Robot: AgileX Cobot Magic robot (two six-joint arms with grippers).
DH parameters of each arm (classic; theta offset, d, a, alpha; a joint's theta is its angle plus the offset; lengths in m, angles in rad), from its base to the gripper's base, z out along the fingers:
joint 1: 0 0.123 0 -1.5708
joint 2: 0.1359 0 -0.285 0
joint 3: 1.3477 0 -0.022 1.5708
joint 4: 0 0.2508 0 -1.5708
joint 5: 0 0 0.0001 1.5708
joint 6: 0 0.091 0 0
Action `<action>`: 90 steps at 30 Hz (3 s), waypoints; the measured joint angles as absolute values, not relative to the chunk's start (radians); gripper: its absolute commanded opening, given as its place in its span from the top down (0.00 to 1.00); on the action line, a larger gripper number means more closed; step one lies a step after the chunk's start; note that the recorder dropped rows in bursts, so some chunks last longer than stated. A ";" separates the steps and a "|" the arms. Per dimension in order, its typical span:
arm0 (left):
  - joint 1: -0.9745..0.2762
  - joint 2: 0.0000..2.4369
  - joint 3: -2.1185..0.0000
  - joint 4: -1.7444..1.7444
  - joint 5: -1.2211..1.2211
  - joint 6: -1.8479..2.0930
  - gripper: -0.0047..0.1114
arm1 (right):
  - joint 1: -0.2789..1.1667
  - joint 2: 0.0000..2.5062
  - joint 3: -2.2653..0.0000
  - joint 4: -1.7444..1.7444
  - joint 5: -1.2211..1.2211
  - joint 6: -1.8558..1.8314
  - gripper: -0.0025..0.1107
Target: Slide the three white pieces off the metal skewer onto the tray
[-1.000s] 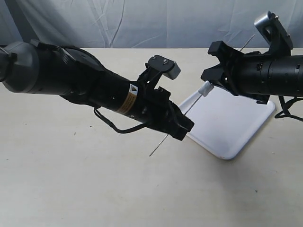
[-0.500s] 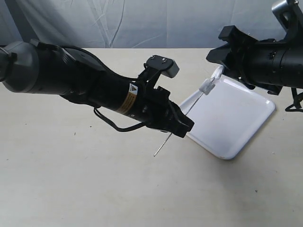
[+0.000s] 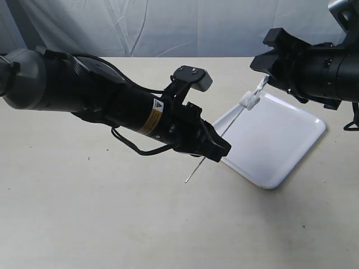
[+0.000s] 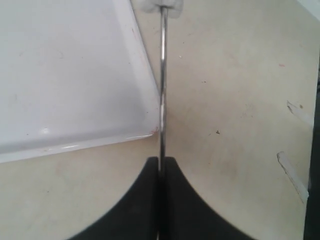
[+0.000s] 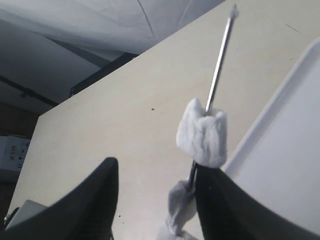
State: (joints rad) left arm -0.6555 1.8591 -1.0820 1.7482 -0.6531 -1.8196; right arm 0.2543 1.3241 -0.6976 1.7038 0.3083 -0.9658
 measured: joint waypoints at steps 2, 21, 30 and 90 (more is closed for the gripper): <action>-0.656 1.859 -1.082 1.748 -0.656 -1.820 0.96 | 0.254 1.324 -0.698 1.699 0.308 -0.964 0.57; -0.627 1.836 -1.082 1.748 -0.658 -1.820 0.96 | 0.254 1.401 -0.698 1.677 0.312 -0.960 0.57; -0.620 1.836 -1.082 1.748 -0.688 -1.820 0.96 | 0.254 1.401 -0.698 1.630 0.280 -0.918 0.57; -0.620 1.889 -1.082 1.752 -0.808 -1.801 0.73 | 0.254 1.401 -0.699 1.495 0.312 -0.908 0.98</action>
